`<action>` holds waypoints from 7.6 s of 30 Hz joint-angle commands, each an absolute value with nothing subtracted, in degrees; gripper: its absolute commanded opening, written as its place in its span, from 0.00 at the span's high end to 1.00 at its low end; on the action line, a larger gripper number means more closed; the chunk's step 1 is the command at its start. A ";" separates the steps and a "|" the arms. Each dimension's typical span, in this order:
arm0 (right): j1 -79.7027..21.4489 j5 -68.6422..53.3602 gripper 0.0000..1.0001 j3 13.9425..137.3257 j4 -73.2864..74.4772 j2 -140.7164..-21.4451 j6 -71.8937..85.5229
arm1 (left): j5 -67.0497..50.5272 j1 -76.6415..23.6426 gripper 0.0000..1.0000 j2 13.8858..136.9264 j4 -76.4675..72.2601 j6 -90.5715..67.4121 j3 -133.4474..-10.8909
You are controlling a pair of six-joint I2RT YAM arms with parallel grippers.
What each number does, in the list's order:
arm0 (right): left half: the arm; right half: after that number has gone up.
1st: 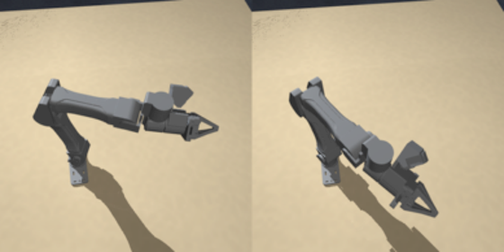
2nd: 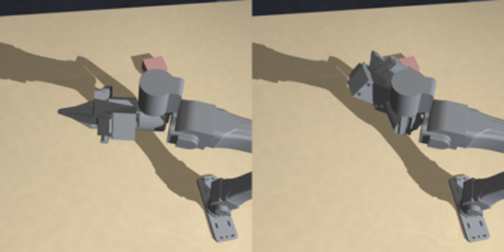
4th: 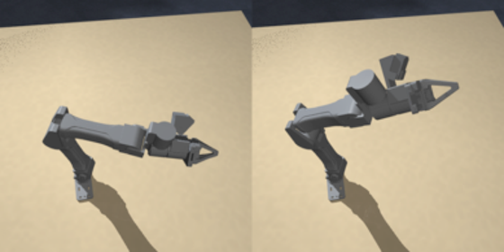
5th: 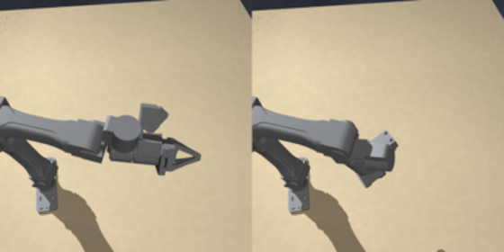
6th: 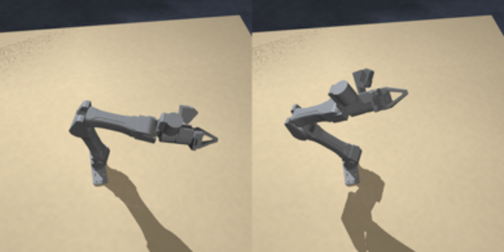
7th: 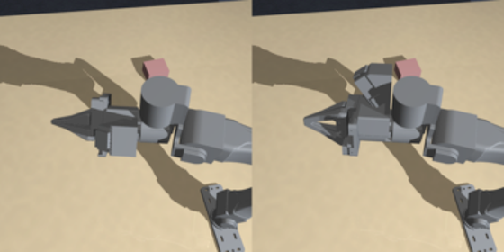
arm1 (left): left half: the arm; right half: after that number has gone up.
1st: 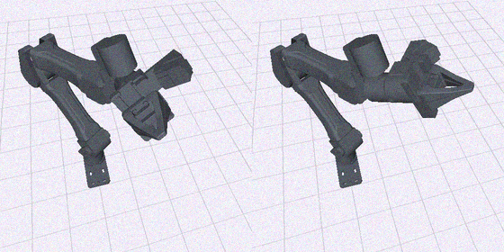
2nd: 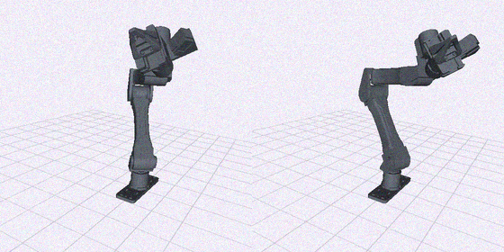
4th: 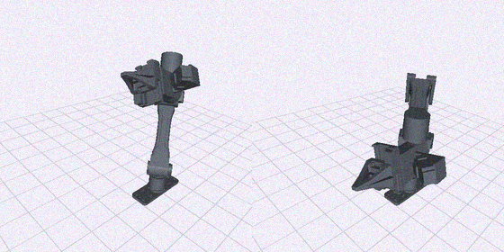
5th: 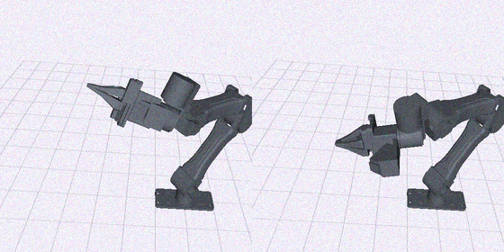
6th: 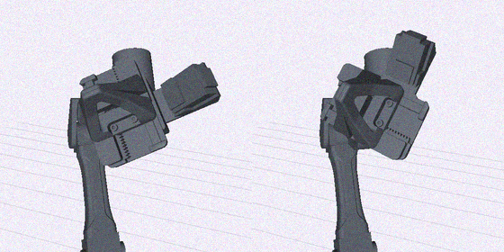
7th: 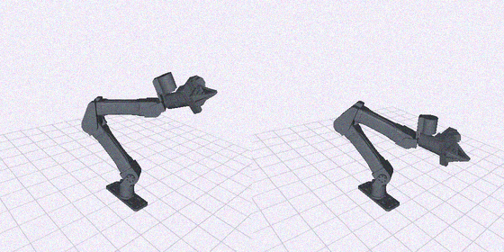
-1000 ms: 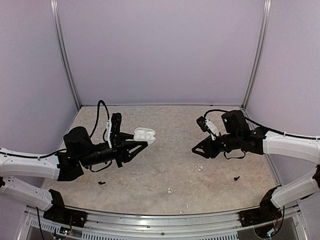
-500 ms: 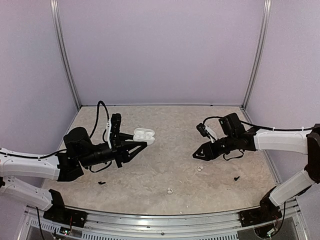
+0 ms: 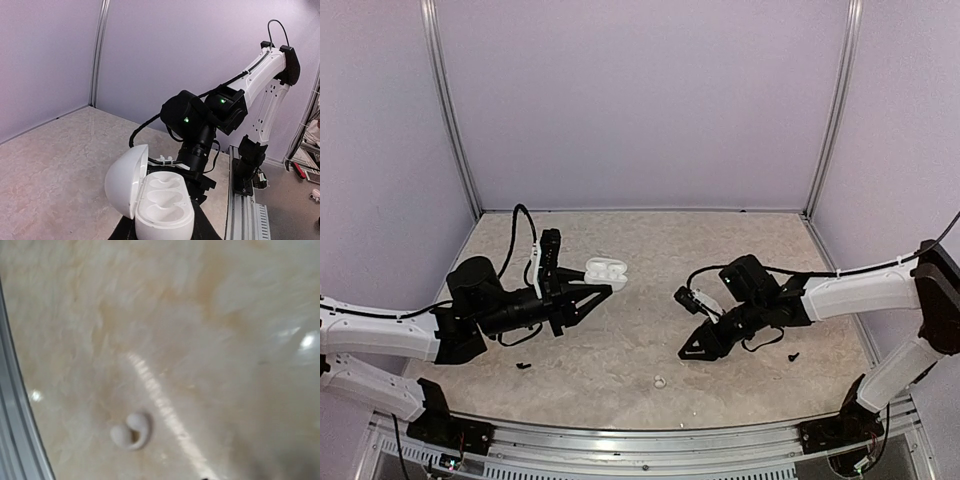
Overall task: Insert the wireless bluetooth earbuds into the charging case
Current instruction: Pick up the left earbud from the center of the board, then insert the left earbud into the left side groove of the charging case.
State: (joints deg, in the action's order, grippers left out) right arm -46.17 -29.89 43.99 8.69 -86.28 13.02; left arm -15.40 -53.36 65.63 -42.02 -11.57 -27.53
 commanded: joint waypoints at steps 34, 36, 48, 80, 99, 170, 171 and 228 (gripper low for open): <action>-57.84 -24.45 0.80 49.95 4.75 -101.08 23.71 | -15.96 -53.00 0.85 64.85 -45.60 -12.96 -25.93; -58.12 -24.47 0.80 50.32 4.92 -101.44 23.72 | -15.95 -53.00 0.85 64.86 -45.66 -13.05 -25.94; -58.89 -25.20 0.85 52.02 5.70 -102.83 23.55 | -16.20 -52.94 0.85 64.95 -45.79 -12.84 -26.10; -60.18 -16.50 1.00 55.98 11.50 -83.55 3.55 | -19.92 -52.18 0.84 63.63 -40.73 -9.74 -27.99; -63.26 -21.72 1.00 66.14 16.00 -67.54 -13.64 | -25.29 -56.06 0.86 62.14 -40.85 -0.68 -27.93; -73.68 -4.64 1.00 80.91 29.27 -87.89 -22.50 | -28.91 -59.75 0.87 63.10 -38.78 3.37 -31.40; -73.66 -4.54 1.00 80.83 29.27 -87.97 -22.42 | -28.85 -59.86 0.87 62.90 -38.57 3.47 -31.52; -73.64 -2.33 0.84 78.87 24.05 -80.95 -18.33 | -26.82 -60.09 0.87 64.15 -39.19 3.35 -30.85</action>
State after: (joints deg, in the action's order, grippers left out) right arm -73.71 -3.38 79.55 24.73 -82.87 -18.79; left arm -25.21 -59.59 64.14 -36.05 2.90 -29.41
